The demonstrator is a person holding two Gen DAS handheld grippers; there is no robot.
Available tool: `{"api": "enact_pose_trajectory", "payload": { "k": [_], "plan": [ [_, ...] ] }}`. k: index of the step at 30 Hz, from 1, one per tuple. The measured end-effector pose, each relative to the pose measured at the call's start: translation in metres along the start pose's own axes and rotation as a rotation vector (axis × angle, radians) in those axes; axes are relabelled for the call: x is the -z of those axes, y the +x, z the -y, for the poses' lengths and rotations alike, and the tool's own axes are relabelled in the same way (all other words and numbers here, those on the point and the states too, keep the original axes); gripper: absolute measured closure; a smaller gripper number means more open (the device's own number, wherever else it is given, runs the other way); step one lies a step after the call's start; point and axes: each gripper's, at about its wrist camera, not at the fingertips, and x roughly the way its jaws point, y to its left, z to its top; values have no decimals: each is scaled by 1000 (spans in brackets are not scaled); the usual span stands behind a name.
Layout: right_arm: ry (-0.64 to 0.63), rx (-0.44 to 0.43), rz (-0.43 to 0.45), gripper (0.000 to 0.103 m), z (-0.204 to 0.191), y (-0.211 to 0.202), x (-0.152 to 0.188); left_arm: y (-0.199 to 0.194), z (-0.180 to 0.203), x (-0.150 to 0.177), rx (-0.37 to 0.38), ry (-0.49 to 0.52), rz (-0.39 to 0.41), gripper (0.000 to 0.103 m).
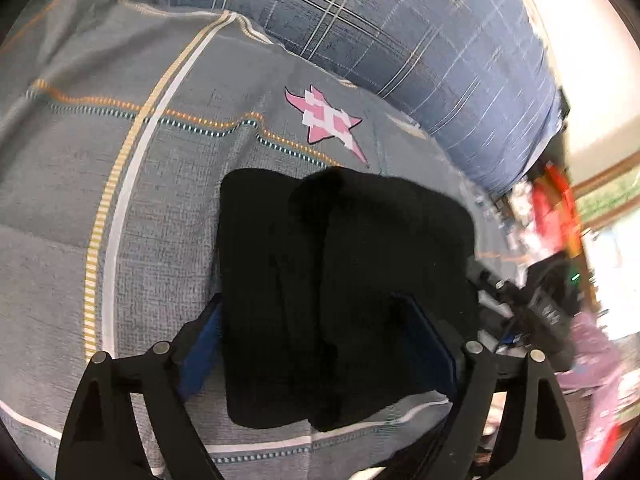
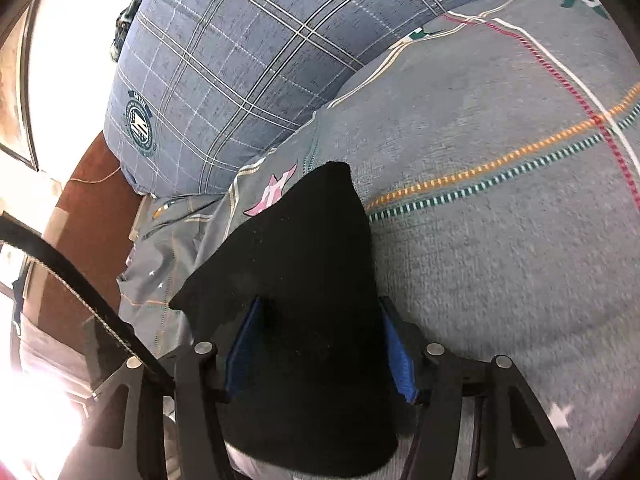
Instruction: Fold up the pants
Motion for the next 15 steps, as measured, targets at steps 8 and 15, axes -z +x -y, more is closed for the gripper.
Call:
{"api": "enact_pose_trajectory", "payload": {
  "k": [8, 15],
  "plan": [
    [-148, 66, 25, 72, -47, -19, 10, -26, 21, 7, -47, 80, 64, 66],
    [-239, 29, 97, 73, -94, -46, -10, -44, 27, -25, 29, 24, 112, 66]
  ]
}}
